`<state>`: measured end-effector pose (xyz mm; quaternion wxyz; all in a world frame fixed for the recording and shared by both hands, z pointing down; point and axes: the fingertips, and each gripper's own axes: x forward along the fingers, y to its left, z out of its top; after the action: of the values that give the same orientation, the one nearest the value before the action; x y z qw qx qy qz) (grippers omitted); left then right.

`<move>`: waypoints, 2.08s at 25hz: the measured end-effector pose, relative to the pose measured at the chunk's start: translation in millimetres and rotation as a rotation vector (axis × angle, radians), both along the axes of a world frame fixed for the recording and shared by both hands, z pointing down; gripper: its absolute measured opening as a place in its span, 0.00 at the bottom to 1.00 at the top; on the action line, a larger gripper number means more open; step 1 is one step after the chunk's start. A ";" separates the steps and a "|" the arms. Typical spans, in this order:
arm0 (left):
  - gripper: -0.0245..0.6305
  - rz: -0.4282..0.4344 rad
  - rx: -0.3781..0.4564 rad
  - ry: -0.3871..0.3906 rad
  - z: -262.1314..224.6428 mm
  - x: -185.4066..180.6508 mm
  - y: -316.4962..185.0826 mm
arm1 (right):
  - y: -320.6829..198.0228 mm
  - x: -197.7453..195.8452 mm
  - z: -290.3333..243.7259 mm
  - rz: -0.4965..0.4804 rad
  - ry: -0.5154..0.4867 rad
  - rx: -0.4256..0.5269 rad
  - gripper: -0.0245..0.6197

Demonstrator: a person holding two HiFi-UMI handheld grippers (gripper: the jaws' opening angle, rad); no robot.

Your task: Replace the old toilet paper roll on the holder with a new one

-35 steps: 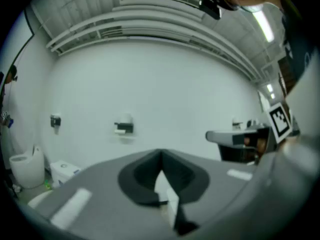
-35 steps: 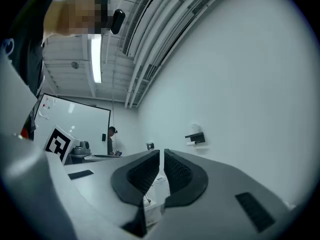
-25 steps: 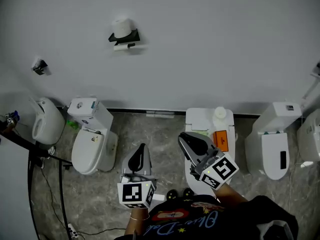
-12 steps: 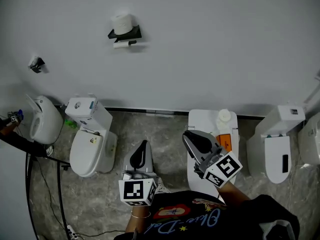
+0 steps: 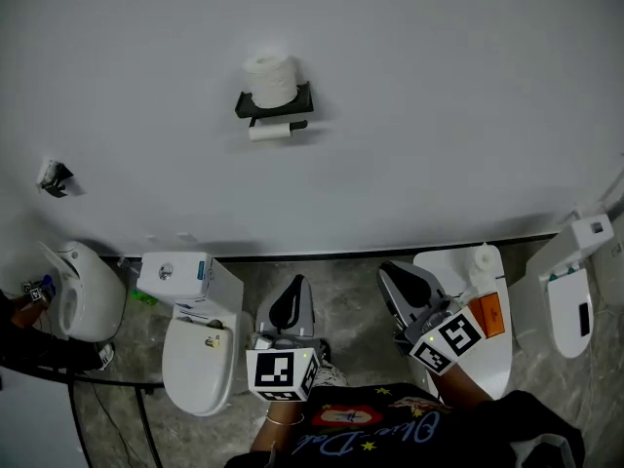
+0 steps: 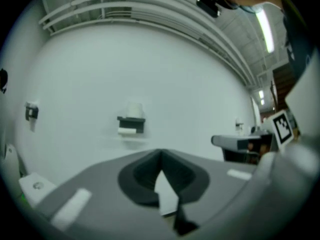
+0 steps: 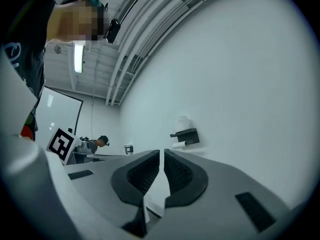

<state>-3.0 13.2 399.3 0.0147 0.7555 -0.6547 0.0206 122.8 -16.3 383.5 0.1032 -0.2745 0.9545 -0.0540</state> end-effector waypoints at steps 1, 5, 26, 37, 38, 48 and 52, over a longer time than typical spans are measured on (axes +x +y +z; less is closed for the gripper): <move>0.04 0.026 -0.002 0.012 -4.5 -16.3 -13.4 | -10.4 -18.3 -4.7 0.015 -0.003 0.004 0.06; 0.04 0.113 -0.005 -0.019 -17.7 -68.3 -56.6 | -49.6 -82.0 -8.7 0.069 -0.005 -0.010 0.06; 0.04 0.167 0.013 0.213 -24.3 -134.0 -154.9 | -118.2 -124.9 -45.4 0.151 0.037 0.041 0.06; 0.08 0.103 -0.021 0.723 -0.6 -165.4 -248.2 | -146.6 -108.8 -48.9 0.215 0.051 0.046 0.06; 0.13 0.105 -0.021 0.794 0.2 -167.2 -256.8 | -150.4 -107.9 -47.6 0.222 0.054 0.042 0.06; 0.33 0.185 -0.014 1.227 6.7 -172.5 -321.0 | -178.3 -105.4 -48.2 0.270 0.058 0.038 0.06; 0.35 0.204 0.003 1.286 4.4 -171.3 -336.1 | -183.7 -99.4 -46.2 0.298 0.068 0.031 0.06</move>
<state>-174.3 -322.9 403.7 0.4006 0.6753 -0.4402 -0.4355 23.5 -200.0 337.3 0.0821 -0.4133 0.9068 -0.0141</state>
